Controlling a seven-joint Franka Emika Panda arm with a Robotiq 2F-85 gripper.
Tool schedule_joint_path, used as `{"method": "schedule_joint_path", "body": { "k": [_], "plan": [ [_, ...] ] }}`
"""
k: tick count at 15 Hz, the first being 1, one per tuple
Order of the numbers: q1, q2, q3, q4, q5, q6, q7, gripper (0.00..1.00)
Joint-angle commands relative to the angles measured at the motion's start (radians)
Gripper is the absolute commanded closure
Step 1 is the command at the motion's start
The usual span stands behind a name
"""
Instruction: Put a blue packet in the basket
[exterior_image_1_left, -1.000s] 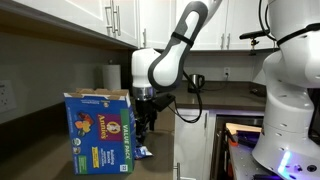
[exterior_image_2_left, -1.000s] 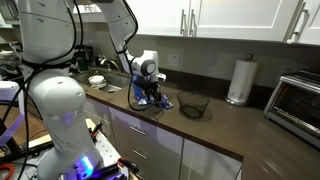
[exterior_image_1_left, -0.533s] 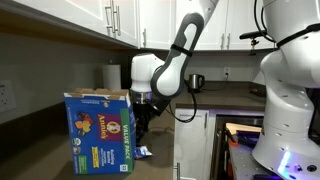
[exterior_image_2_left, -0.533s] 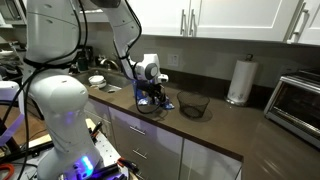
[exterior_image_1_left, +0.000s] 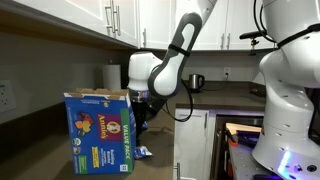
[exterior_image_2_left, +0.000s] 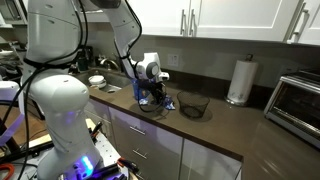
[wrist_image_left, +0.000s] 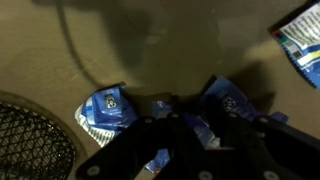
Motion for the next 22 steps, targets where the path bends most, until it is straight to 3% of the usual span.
{"method": "schedule_joint_path", "body": {
  "k": [1, 4, 7, 12, 13, 15, 17, 22],
  "plan": [
    [0.018, -0.018, -0.012, -0.012, -0.013, -0.008, 0.012, 0.95],
    [0.021, -0.066, -0.002, -0.033, -0.006, -0.053, 0.011, 1.0],
    [0.021, -0.132, 0.015, -0.052, -0.006, -0.128, 0.014, 0.96],
    [-0.023, -0.279, 0.071, -0.057, -0.008, -0.311, 0.001, 0.97],
    [-0.037, -0.293, 0.073, -0.051, -0.019, -0.311, 0.005, 0.71],
    [-0.067, -0.299, 0.075, -0.046, -0.047, -0.265, 0.013, 0.7],
    [-0.096, -0.282, 0.076, -0.038, -0.073, -0.217, 0.012, 0.58],
    [-0.124, -0.207, 0.085, -0.021, -0.015, -0.129, -0.027, 0.26]
  ]
}}
